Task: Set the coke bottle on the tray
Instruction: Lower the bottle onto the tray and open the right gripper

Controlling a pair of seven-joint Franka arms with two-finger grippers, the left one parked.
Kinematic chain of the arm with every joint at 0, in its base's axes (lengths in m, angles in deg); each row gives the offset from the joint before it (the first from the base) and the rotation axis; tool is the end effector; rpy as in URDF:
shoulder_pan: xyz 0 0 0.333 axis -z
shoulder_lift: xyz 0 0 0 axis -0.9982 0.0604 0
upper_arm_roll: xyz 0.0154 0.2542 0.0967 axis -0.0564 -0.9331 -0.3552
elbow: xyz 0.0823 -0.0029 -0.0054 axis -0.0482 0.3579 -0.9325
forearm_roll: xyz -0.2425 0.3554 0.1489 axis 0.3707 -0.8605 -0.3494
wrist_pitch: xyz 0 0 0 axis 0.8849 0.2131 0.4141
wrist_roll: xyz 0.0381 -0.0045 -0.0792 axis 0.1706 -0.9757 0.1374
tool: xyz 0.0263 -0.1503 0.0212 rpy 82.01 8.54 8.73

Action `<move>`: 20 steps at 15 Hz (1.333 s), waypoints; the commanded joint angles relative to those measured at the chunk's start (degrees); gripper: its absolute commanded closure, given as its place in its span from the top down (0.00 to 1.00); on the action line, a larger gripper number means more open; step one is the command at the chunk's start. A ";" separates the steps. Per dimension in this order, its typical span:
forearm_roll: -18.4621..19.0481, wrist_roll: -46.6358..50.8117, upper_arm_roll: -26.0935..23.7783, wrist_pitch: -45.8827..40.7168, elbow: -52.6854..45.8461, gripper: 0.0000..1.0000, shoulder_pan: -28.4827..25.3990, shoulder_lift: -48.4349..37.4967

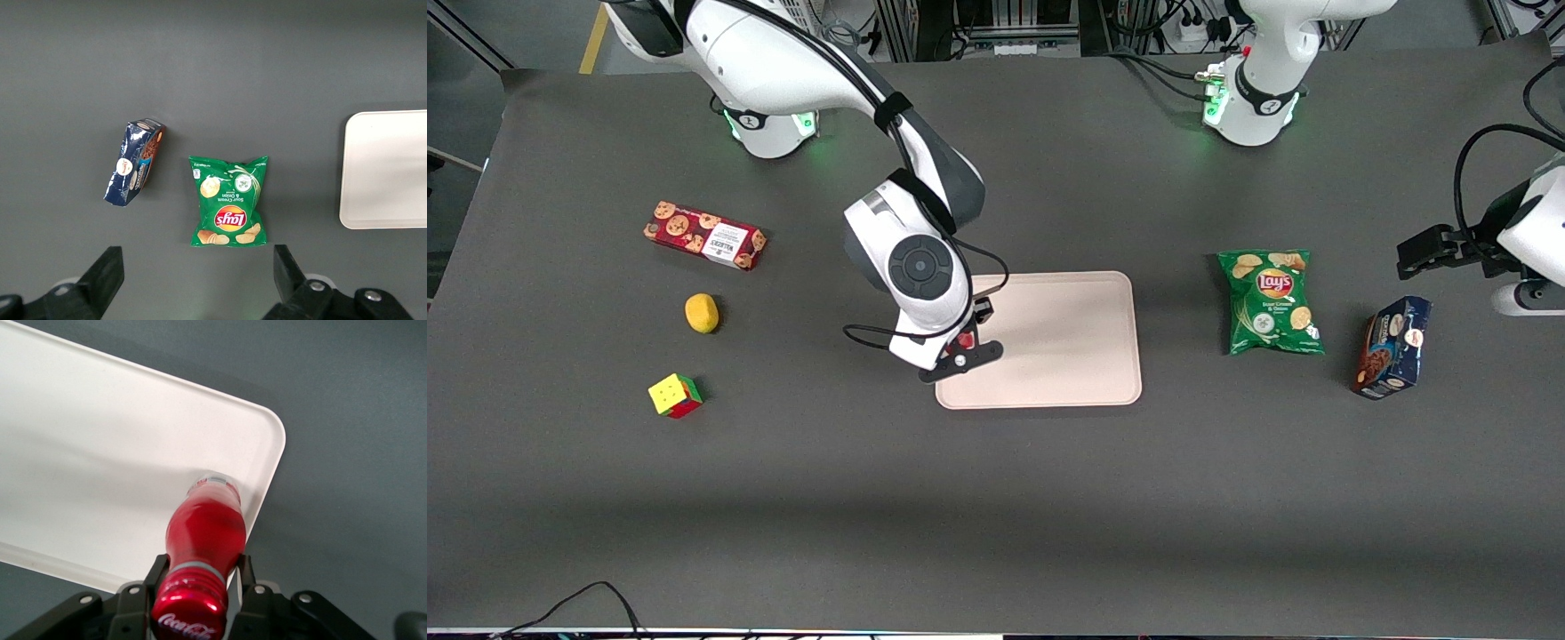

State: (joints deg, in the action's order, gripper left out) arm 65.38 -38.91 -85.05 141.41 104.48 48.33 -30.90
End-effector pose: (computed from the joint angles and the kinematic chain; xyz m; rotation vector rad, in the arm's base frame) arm 0.5797 0.4525 0.1960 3.0809 0.4894 -0.2216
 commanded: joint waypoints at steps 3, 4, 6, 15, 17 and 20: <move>-0.86 0.62 0.19 0.06 -1.41 0.00 -0.28 1.35; -0.86 0.62 0.19 0.06 -1.41 0.00 -0.28 1.35; -0.86 0.62 0.19 0.14 -1.41 0.14 -0.28 1.61; -0.86 0.00 0.19 0.32 -1.50 1.00 -0.11 1.61; -0.86 0.00 0.19 0.32 -1.50 1.00 -0.02 1.61; -0.95 0.18 0.28 0.23 -1.76 1.00 0.24 0.82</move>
State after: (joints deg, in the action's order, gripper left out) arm 65.38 -38.91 -85.04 141.51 103.86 48.39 -29.75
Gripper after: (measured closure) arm 0.000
